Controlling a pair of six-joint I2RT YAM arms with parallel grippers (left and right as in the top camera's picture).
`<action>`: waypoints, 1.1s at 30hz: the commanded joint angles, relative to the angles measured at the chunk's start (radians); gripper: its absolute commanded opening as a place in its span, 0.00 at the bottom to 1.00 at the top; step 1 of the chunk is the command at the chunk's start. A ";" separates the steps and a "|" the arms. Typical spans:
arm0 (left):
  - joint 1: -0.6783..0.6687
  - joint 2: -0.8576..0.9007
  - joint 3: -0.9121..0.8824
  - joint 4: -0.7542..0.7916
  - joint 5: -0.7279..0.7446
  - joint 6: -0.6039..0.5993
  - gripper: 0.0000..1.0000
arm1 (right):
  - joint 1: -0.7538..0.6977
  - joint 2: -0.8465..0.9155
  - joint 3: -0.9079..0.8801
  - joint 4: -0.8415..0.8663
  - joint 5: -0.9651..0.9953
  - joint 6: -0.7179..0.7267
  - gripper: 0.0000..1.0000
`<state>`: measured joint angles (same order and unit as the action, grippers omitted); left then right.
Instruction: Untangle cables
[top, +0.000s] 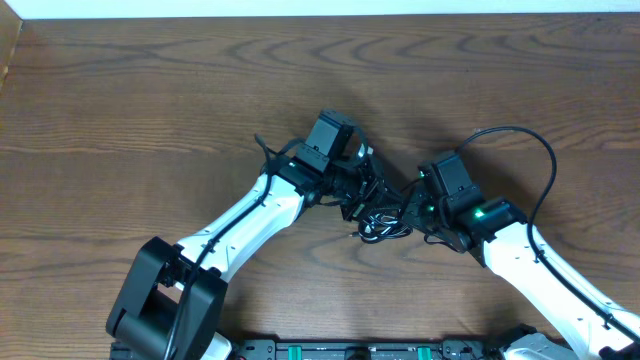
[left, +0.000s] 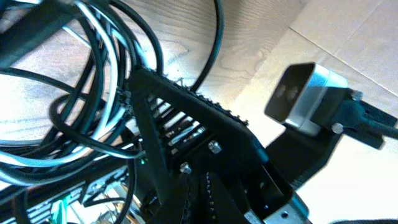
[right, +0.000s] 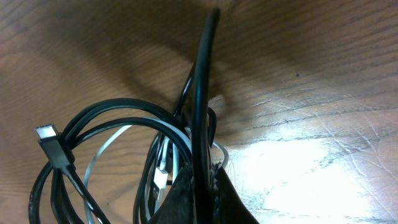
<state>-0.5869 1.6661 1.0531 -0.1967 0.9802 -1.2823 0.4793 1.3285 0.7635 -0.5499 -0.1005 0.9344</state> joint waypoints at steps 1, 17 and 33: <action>-0.004 -0.023 0.030 0.025 0.204 0.015 0.07 | -0.017 0.014 -0.030 0.001 -0.003 -0.005 0.01; -0.002 -0.022 0.030 -0.256 -0.001 0.311 0.07 | -0.061 0.013 -0.034 -0.018 -0.071 -0.042 0.08; -0.005 -0.022 0.030 -0.534 -0.255 0.624 0.08 | -0.118 0.005 0.071 -0.219 -0.276 -0.491 0.56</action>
<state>-0.5892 1.6585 1.0695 -0.7158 0.7753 -0.7059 0.3687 1.3350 0.8062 -0.7391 -0.2974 0.6209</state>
